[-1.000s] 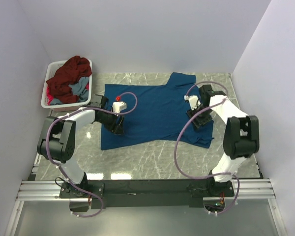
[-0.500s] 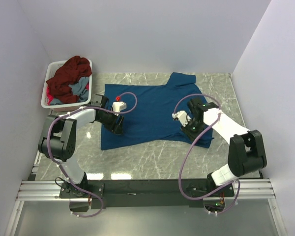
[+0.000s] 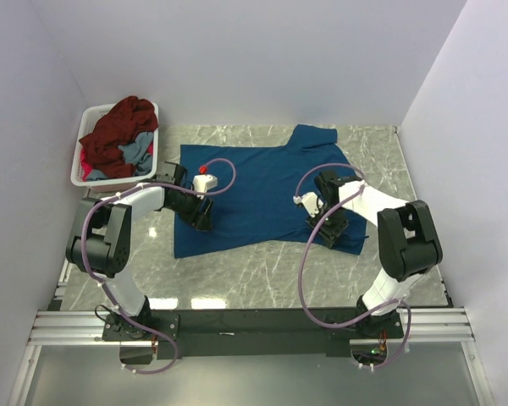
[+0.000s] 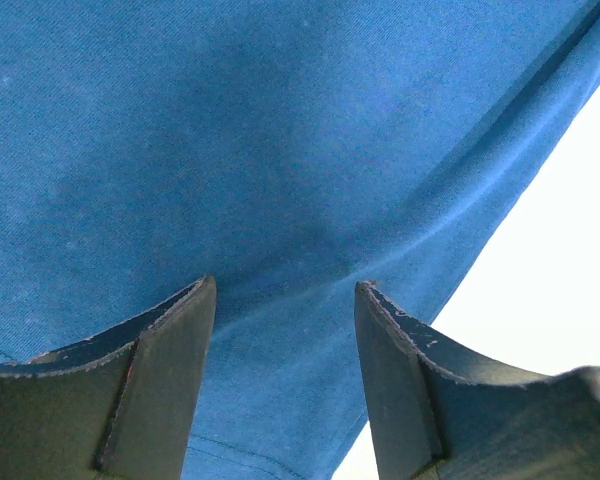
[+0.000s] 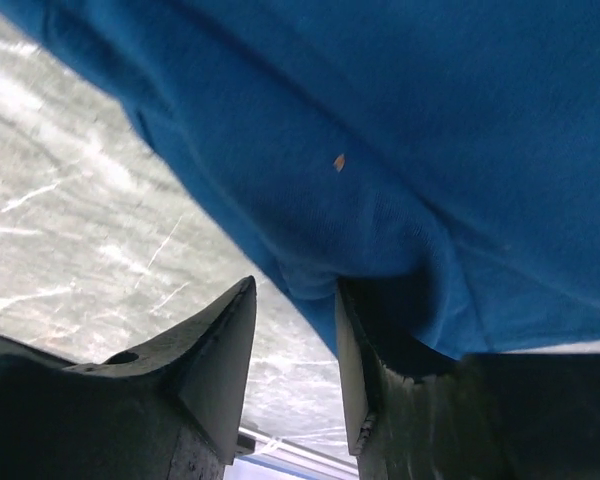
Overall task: Fold and stack the t-shirts
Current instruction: Flatten the tshirt out
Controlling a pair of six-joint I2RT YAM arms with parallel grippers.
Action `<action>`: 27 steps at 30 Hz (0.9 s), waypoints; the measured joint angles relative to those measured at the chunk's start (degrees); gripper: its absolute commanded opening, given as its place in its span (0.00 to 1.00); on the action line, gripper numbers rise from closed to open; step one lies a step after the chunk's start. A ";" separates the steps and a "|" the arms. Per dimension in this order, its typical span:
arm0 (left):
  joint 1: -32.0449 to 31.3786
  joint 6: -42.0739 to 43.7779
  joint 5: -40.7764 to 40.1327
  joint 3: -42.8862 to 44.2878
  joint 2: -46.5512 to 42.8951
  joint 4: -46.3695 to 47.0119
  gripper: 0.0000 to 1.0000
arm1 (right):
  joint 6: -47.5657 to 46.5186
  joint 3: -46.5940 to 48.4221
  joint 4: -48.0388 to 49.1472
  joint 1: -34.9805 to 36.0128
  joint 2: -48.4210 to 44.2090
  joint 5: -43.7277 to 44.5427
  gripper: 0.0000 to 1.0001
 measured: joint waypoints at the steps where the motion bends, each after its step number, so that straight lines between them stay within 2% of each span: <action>1: 0.02 0.00 0.00 0.00 0.00 0.00 0.64 | 0.13 0.13 0.22 0.00 0.35 0.09 0.43; 5: 0.22 0.00 -0.02 0.00 0.00 0.02 0.64 | 0.61 0.33 0.87 -0.02 0.68 0.42 0.39; 15: 0.59 0.02 0.00 0.00 0.00 0.02 0.64 | 0.61 4.15 0.74 -2.67 2.12 0.22 0.36; 23: 0.59 0.07 0.00 0.00 0.00 0.04 0.64 | 0.35 5.18 -0.31 -4.31 4.85 -1.68 0.41; 27: 0.59 0.07 0.00 0.00 0.00 0.04 0.64 | -0.02 6.88 -2.36 -5.11 5.44 -3.50 0.38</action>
